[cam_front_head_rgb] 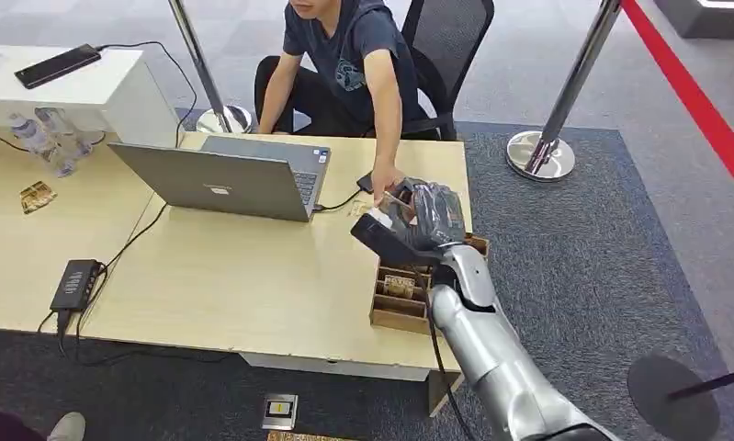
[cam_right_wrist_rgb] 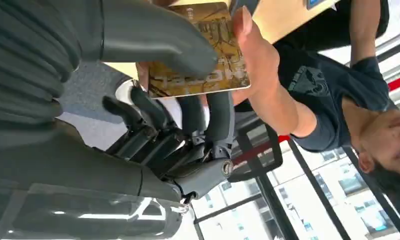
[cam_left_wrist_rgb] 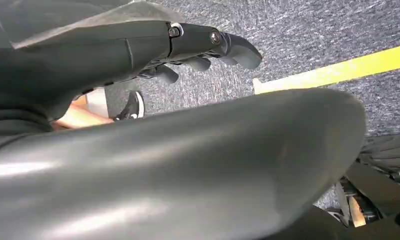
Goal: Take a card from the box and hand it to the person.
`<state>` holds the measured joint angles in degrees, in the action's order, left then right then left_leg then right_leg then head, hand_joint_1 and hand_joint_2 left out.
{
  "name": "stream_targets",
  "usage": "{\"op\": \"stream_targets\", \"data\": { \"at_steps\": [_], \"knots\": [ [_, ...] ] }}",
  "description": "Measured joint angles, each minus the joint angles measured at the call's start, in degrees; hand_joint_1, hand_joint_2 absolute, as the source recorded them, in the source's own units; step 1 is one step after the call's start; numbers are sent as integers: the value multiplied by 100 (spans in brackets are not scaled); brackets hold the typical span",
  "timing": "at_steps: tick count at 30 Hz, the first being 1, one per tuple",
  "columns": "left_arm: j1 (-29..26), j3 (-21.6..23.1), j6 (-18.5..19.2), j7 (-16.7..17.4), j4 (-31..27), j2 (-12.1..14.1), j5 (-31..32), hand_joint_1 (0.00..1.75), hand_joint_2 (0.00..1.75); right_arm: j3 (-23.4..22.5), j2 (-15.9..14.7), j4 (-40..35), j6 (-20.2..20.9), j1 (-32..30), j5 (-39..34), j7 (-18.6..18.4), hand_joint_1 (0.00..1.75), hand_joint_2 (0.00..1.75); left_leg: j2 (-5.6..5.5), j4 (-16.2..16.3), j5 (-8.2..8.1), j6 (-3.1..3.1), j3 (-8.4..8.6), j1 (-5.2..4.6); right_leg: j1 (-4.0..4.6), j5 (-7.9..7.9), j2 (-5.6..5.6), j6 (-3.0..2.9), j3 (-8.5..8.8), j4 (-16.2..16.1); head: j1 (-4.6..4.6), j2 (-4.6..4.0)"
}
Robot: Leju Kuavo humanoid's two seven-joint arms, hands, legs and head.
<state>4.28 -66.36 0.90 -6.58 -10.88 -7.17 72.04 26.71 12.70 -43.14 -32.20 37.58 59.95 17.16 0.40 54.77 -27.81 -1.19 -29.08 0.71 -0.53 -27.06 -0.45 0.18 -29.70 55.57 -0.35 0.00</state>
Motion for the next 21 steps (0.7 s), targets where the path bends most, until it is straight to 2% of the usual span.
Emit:
{"op": "stream_targets", "data": {
  "at_steps": [6,14,15,17,21],
  "knots": [
    [-1,0,-20,-26,0,0,-4,0,0,0,-48,-666,-92,-280,-39,-39,0,175,0,0,-1,0,-2,0,0,0,0,0,-4,-1,0,0],
    [-15,-9,-61,0,2,-13,-83,0,0,-138,-382,-2253,-577,-1199,-354,-39,0,175,-1,0,-5,3,-8,-1,0,-1,0,1,-9,-4,0,0],
    [-14,-13,-85,11,2,-17,-96,0,0,-168,-430,-2423,-625,-1322,-404,-22,0,0,-1,1,-5,4,-7,-1,0,-1,0,1,-9,-5,2,0],
    [-19,-24,-105,37,2,-28,-149,0,0,-236,-507,-2720,-715,-1560,-615,48,0,0,-2,0,-5,4,-9,-1,0,-2,0,2,-11,-6,2,0],
    [-43,-105,-160,52,2,-61,-245,0,0,-591,-623,-3334,-765,-2290,-1380,606,0,0,-5,0,-10,10,-11,0,0,-4,0,4,-9,-8,2,0]
  ]
}}
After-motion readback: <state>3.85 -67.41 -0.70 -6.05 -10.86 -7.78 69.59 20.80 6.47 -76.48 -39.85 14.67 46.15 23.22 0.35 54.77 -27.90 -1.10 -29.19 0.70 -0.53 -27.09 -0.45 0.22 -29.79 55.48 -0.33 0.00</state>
